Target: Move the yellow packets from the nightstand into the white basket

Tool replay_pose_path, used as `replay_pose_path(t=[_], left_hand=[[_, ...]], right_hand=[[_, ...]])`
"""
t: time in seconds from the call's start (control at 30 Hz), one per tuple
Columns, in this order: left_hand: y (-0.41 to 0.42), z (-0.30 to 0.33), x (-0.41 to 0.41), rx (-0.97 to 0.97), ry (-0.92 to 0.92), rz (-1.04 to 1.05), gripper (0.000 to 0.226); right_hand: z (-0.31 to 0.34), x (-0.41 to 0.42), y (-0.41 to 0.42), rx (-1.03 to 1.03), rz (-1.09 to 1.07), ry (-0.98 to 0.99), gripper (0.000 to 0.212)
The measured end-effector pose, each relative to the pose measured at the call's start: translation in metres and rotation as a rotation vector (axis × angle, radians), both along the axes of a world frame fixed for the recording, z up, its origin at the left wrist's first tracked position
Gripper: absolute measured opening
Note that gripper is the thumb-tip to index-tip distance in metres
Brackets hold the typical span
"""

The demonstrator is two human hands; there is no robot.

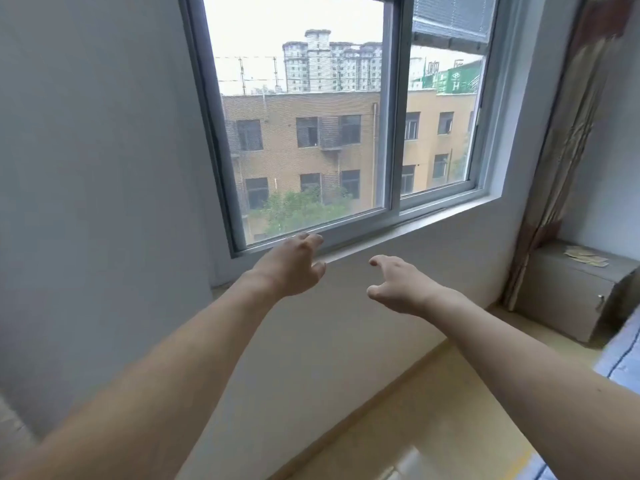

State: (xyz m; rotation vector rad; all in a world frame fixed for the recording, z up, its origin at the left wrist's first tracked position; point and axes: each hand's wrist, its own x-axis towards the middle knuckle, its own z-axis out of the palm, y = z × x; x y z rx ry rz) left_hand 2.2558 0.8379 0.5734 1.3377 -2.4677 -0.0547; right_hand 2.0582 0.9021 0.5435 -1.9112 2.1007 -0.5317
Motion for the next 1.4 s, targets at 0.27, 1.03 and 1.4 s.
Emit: replay_pose_path(t=[0.27,1.03,1.4], left_hand=[[-0.169,0.029,-0.109,-0.057,0.020,-0.164,0.054],[-0.506,-0.024,-0.478,0.044,-0.038,-0.790,0.053],[-0.552,-0.047,-0.754,0.055,-0.080,-0.929,0.053]], right_hand=[[0.025,-0.110,-0.144,-0.051,-0.208,-0.027,0.062],[-0.012,-0.371,-0.376,0.017,-0.838,-0.056,0.061],[-0.032,-0.615,-0.400,-0.039,-1.012,-0.076,0.060]])
